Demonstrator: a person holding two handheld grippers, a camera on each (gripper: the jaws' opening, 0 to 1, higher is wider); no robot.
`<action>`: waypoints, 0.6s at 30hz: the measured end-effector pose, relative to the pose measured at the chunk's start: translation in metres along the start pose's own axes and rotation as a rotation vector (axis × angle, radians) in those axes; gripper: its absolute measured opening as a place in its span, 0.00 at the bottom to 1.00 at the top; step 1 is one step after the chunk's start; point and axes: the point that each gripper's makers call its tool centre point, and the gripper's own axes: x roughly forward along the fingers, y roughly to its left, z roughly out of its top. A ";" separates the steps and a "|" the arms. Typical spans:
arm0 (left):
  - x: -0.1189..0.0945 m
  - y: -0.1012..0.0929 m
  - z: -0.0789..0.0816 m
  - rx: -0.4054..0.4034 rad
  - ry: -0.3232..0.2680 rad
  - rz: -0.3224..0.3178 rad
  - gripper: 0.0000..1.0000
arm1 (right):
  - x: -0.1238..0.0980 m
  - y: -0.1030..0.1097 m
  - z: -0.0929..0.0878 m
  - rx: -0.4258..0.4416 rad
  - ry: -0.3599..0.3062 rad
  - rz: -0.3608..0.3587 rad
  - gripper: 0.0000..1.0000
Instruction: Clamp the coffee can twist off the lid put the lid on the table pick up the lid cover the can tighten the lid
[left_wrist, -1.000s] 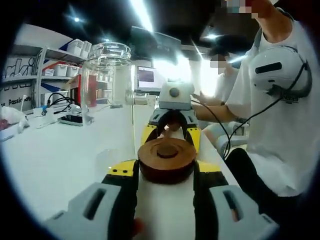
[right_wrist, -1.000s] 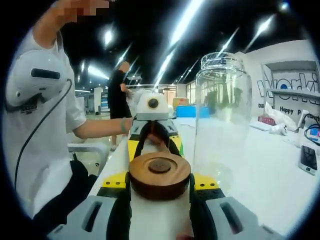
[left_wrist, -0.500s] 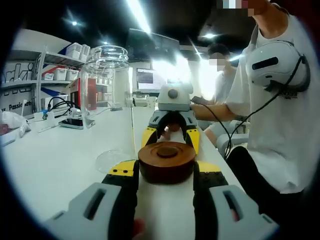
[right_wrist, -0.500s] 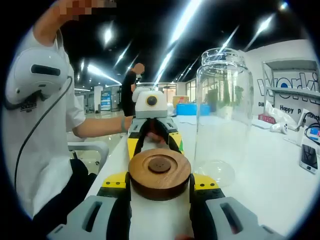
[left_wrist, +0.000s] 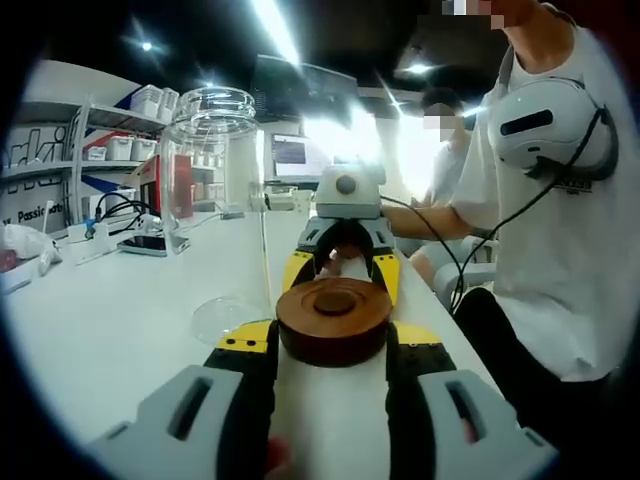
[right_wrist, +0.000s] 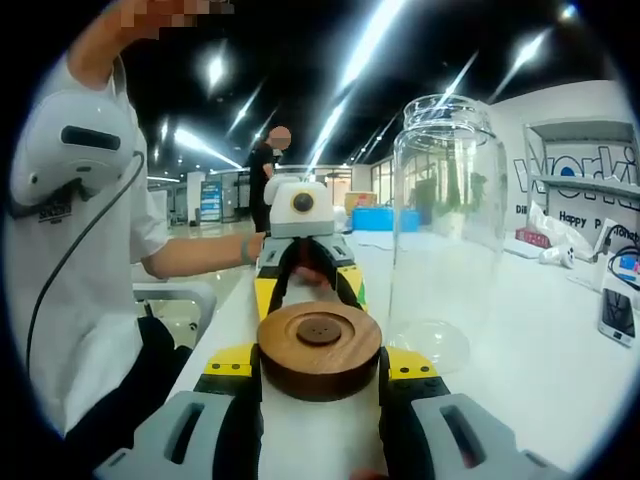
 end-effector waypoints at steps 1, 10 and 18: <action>0.000 0.000 0.000 -0.004 -0.001 -0.003 0.32 | 0.000 0.000 0.000 0.002 -0.001 0.000 0.41; -0.002 0.000 -0.006 -0.027 0.027 -0.002 0.30 | 0.000 0.001 -0.001 -0.008 0.003 0.000 0.41; 0.000 0.000 -0.007 -0.004 0.033 -0.007 0.32 | 0.001 0.002 -0.001 -0.007 0.000 0.002 0.42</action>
